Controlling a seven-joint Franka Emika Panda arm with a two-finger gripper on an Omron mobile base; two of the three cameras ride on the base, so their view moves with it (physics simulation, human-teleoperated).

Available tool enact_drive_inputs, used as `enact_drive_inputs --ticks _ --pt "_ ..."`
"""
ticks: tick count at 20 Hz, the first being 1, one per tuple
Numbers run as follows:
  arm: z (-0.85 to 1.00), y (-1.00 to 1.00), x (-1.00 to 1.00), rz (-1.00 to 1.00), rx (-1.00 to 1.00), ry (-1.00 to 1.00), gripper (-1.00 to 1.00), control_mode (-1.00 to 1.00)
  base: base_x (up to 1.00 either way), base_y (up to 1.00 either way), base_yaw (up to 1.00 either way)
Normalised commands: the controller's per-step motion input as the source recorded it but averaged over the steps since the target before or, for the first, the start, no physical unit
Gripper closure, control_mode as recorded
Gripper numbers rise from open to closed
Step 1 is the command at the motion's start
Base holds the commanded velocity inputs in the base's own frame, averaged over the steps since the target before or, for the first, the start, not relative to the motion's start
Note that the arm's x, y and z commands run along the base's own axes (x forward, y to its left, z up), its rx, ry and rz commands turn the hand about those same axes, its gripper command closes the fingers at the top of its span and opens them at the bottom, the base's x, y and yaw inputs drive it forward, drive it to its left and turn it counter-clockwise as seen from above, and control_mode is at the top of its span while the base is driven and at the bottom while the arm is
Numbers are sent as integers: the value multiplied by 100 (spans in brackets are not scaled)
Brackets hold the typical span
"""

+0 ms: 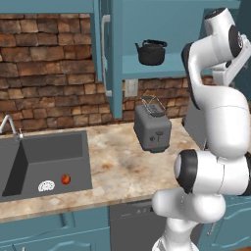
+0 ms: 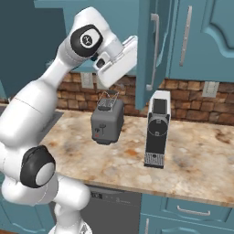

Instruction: Open the cabinet, pick the kettle from the cabinet, and place it in the sink.

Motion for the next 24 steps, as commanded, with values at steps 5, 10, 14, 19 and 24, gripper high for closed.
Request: enact_drive_inputs --ticks 5,10,14,19,24 --pt "-40 -5 1 -4 0 0 -100 -100 0 0 0" --pt "-31 5 1 0 0 -5 -100 -100 0 0 0" --pt "-2 31 0 0 0 -1 -100 -100 0 0 0" --pt "1 48 -4 0 -5 -2 -100 -100 0 0 0" --pt "4 55 -3 0 -12 1 -100 -100 0 0 0"
